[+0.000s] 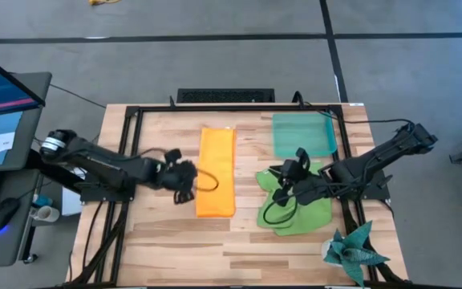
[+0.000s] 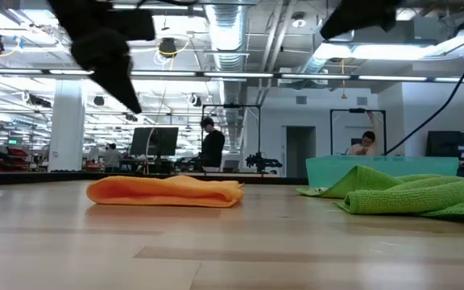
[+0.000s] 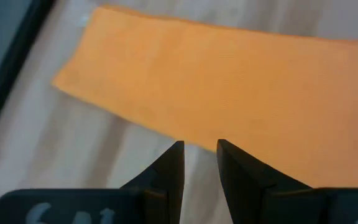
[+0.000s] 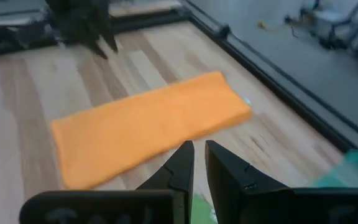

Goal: Roll microfiber towels into tight, uniform cylinder then place into a basket
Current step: Fold the orange towel

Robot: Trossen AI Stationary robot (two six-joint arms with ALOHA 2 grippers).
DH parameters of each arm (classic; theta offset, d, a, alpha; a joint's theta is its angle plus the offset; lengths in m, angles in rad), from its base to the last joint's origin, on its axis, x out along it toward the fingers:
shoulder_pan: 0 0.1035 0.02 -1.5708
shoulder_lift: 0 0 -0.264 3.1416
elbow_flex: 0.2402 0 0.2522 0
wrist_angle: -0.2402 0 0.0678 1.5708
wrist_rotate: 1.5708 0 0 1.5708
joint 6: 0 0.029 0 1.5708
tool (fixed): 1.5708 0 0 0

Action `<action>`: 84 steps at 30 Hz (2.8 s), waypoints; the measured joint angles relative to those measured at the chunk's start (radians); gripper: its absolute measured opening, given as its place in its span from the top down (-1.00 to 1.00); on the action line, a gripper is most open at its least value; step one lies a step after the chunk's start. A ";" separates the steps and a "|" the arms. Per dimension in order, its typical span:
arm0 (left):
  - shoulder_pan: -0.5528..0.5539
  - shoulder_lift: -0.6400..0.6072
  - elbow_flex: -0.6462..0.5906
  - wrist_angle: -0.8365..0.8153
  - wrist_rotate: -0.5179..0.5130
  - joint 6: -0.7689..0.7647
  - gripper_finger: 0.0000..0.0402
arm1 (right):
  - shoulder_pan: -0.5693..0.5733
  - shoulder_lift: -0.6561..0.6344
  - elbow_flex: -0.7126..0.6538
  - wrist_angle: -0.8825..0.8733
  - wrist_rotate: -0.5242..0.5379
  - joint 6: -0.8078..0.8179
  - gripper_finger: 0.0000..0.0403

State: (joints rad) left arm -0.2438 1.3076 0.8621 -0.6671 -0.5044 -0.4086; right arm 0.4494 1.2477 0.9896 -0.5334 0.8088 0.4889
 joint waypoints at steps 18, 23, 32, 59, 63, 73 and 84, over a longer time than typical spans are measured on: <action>-0.298 -0.006 -0.179 0.346 0.074 0.004 0.56 | -0.008 0.323 0.000 0.511 -0.187 -0.315 0.68; -0.301 -0.006 -0.179 0.345 0.089 -0.013 0.56 | -0.028 0.361 0.010 0.540 -0.190 -0.317 0.66; -0.300 -0.006 -0.179 0.345 0.090 -0.091 0.36 | -0.077 0.431 0.055 0.545 -0.313 -0.314 0.42; -0.285 0.332 -0.123 0.517 0.115 0.083 0.14 | -0.102 0.735 0.090 0.729 -0.655 -0.621 0.01; -0.285 0.330 -0.123 0.519 0.099 0.083 0.14 | -0.115 0.765 0.094 0.729 -0.659 -0.621 0.00; -0.275 0.402 -0.117 0.511 0.091 0.050 0.14 | -0.164 0.795 0.094 0.680 -0.713 -0.533 0.01; -0.262 0.416 -0.119 0.519 0.108 0.014 0.40 | -0.191 0.798 0.097 0.645 -0.741 -0.464 0.29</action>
State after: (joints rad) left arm -0.5056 1.7235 0.7433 -0.1482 -0.3968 -0.3949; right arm 0.2588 2.0457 1.0863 0.1120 0.0673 0.0250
